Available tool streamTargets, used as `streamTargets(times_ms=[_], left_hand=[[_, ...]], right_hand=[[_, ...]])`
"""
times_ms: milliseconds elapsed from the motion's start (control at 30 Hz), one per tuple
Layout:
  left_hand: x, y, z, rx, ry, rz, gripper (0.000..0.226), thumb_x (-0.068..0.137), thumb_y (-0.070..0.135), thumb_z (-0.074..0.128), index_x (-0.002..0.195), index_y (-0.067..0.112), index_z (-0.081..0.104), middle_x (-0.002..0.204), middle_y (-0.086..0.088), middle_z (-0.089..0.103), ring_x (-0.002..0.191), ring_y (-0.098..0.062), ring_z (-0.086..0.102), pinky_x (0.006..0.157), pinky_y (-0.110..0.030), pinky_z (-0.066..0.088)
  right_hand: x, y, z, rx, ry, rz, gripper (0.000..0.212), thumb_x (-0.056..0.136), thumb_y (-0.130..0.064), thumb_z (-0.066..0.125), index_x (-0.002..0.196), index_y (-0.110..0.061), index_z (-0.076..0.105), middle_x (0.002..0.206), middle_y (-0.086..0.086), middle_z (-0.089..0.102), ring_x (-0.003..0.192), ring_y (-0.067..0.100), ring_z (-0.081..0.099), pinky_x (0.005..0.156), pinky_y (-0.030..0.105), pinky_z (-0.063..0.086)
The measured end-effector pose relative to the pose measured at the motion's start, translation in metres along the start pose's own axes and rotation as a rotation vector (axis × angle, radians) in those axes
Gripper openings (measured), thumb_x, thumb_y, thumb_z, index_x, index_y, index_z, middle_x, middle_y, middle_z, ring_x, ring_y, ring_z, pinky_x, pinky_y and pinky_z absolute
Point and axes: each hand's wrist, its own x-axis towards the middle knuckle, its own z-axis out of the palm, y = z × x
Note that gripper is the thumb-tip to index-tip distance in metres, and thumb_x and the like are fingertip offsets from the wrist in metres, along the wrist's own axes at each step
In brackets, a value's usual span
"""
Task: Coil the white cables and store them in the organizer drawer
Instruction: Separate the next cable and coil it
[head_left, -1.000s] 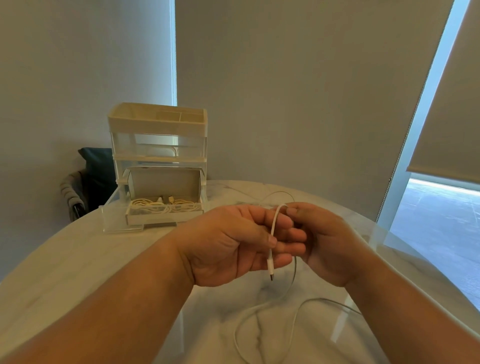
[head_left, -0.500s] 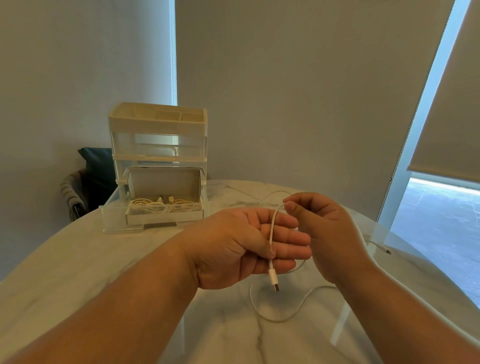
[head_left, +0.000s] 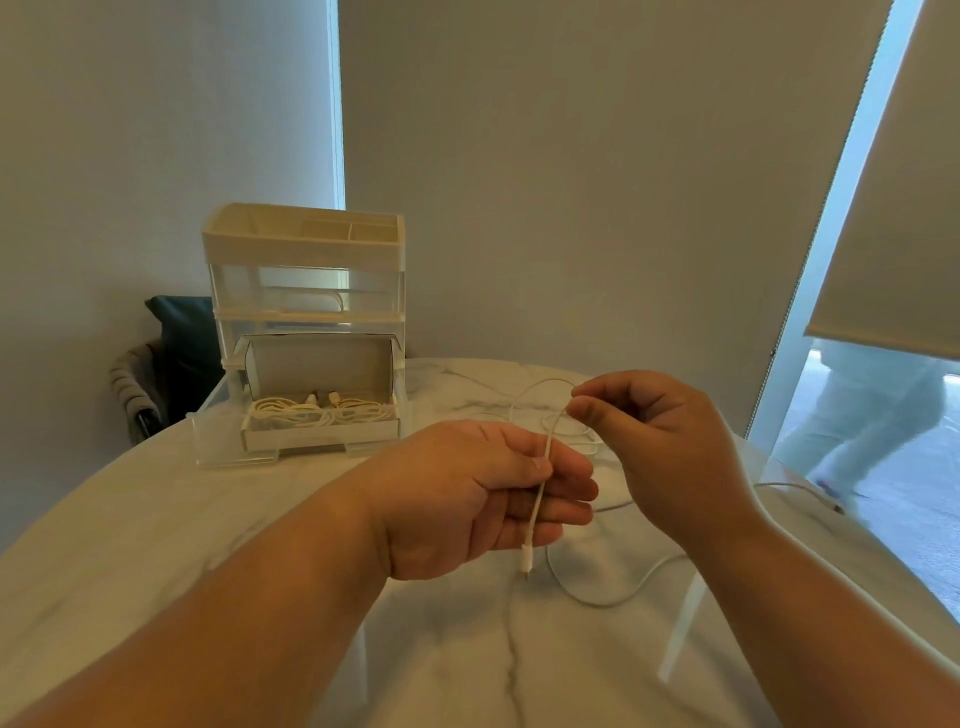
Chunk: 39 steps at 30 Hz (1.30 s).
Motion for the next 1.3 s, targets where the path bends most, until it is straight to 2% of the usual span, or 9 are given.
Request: streamTargets(times_ms=[233,367,467,633,833,1033,1100,1167,1300], left_hand=[[-0.004,0.003,0.006,-0.040,-0.066,0.046,0.020,0.097,0.001,0.049,0.111,0.003,0.064,0.096,-0.016,0.074,0.085,-0.025,0.074,0.076,-0.032,0.061],[-0.005,0.003,0.007,-0.082,-0.063,0.042,0.021,0.085,-0.007,0.055,0.102,0.002,0.064,0.098,-0.020,0.074,0.091,-0.030,0.074,0.082,-0.036,0.060],[-0.004,0.001,0.007,-0.092,-0.069,0.025,0.025,0.093,-0.014,0.044,0.098,0.002,0.063,0.102,-0.021,0.073,0.096,-0.032,0.073,0.085,-0.037,0.059],[-0.004,0.000,0.008,-0.058,-0.108,-0.004,0.022,0.098,-0.008,0.044,0.113,0.001,0.058,0.105,-0.021,0.073,0.098,-0.031,0.073,0.083,-0.034,0.060],[-0.003,-0.001,0.013,-0.114,-0.148,0.091,0.017,0.094,-0.008,0.050,0.105,0.004,0.056,0.097,-0.018,0.074,0.091,-0.030,0.074,0.087,-0.037,0.058],[-0.002,-0.002,0.009,-0.263,-0.248,0.180,0.031,0.084,-0.006,0.047,0.093,0.007,0.073,0.104,-0.021,0.073,0.097,-0.032,0.073,0.090,-0.042,0.058],[-0.003,0.001,0.007,-0.341,-0.261,0.257,0.031,0.085,-0.005,0.048,0.092,0.007,0.075,0.103,-0.021,0.073,0.097,-0.032,0.073,0.087,-0.041,0.059],[-0.006,0.007,0.005,-0.439,-0.215,0.333,0.028,0.084,-0.005,0.051,0.090,0.006,0.076,0.100,-0.020,0.074,0.093,-0.031,0.074,0.084,-0.041,0.060],[-0.008,0.018,-0.006,-0.547,0.010,0.407,0.028,0.082,-0.003,0.045,0.083,0.007,0.071,0.090,-0.014,0.075,0.084,-0.027,0.075,0.079,-0.039,0.061]], right_hand=[[-0.001,0.005,0.005,0.019,-0.078,0.014,0.013,0.089,-0.018,0.072,0.082,-0.029,0.075,0.086,-0.009,0.075,0.085,0.006,0.070,0.075,0.019,0.051],[-0.003,0.007,0.008,0.016,-0.092,0.020,0.009,0.089,-0.021,0.071,0.084,-0.028,0.075,0.085,-0.008,0.075,0.084,0.009,0.070,0.076,0.024,0.052],[-0.004,0.006,0.010,0.013,-0.100,0.009,0.008,0.089,-0.022,0.071,0.087,-0.028,0.075,0.085,-0.009,0.075,0.084,0.008,0.070,0.073,0.019,0.053],[-0.003,0.009,0.008,0.001,-0.059,-0.014,0.009,0.087,-0.022,0.073,0.085,-0.032,0.074,0.086,-0.011,0.074,0.087,0.007,0.070,0.074,0.019,0.050],[-0.006,0.008,0.010,0.085,-0.143,-0.002,0.019,0.094,-0.018,0.067,0.082,-0.031,0.075,0.085,-0.003,0.075,0.086,0.018,0.071,0.081,0.041,0.057],[-0.008,0.007,0.013,0.316,-0.314,0.155,0.010,0.080,-0.027,0.065,0.077,-0.025,0.074,0.075,-0.001,0.070,0.074,0.017,0.066,0.066,0.025,0.054],[-0.009,0.013,0.015,0.257,-0.322,0.202,0.027,0.091,-0.015,0.060,0.070,-0.028,0.072,0.065,-0.006,0.064,0.066,0.016,0.058,0.059,0.021,0.049],[-0.010,0.017,0.018,0.210,-0.335,0.250,0.048,0.101,-0.009,0.049,0.062,-0.029,0.068,0.055,-0.007,0.053,0.056,0.011,0.044,0.052,0.021,0.040],[-0.014,0.019,0.021,0.328,-0.460,0.382,0.031,0.102,-0.020,0.049,0.086,-0.016,0.075,0.062,0.002,0.049,0.053,0.011,0.039,0.052,0.023,0.033]])
